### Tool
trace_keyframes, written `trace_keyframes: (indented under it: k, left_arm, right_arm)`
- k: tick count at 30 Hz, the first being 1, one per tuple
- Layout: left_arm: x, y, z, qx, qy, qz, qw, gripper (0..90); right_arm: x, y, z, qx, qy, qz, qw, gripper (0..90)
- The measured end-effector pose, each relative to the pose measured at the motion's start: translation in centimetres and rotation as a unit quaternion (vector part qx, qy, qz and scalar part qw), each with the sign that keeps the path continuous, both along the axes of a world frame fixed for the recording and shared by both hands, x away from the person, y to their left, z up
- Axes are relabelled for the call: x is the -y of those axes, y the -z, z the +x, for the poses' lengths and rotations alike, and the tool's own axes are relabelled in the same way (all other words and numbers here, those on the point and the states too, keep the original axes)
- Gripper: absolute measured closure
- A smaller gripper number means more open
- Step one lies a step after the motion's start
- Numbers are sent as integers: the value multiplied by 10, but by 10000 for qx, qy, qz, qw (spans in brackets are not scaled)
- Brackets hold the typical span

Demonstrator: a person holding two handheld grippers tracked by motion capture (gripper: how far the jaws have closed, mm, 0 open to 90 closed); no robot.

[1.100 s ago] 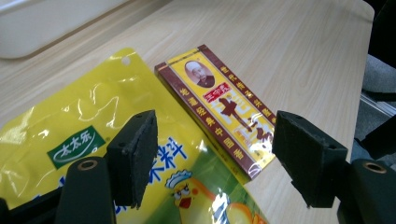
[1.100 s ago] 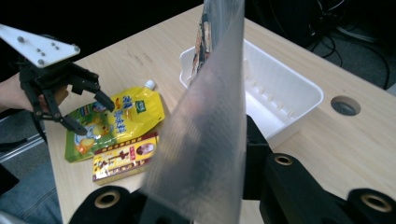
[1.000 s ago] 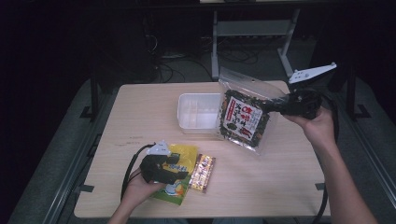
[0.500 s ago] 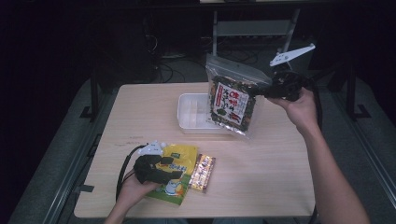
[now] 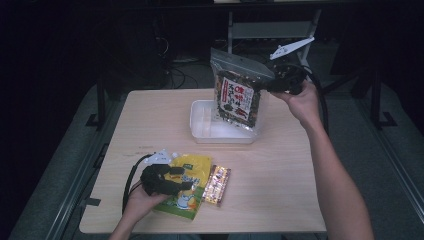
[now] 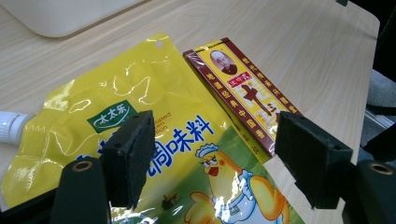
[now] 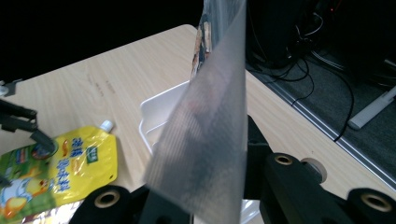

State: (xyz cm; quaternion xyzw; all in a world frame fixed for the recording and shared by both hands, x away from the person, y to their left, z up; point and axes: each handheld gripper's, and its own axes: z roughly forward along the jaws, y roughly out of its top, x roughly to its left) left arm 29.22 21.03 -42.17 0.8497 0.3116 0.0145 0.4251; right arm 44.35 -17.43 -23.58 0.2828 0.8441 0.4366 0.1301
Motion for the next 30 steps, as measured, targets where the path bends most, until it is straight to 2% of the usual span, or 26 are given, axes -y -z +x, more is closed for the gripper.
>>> trace_keyframes:
  k: [4, 5, 11, 21, 30]
  left_arm:
    - [-2, 1, 1, -10, -20, 20, 10000, 284]
    - [-3, 1, 1, -10, -31, 9, 10000, 283]
    - [-4, 1, 1, -17, -56, -19, 10000, 281]
    - [-5, 2, 2, -31, -57, -10, 10000, 281]
    - [-7, 2, 3, -44, -71, -22, 10000, 281]
  right_arm:
    - [-3, 5, 10, 32, 111, -22, 9999, 783]
    - [-4, 8, 14, 99, 180, -46, 9998, 783]
    - [-6, 18, 24, 80, 263, -9, 9996, 783]
    - [-15, 36, 35, 30, 350, -162, 9993, 782]
    - [-17, 51, 40, -16, 370, -147, 9992, 782]
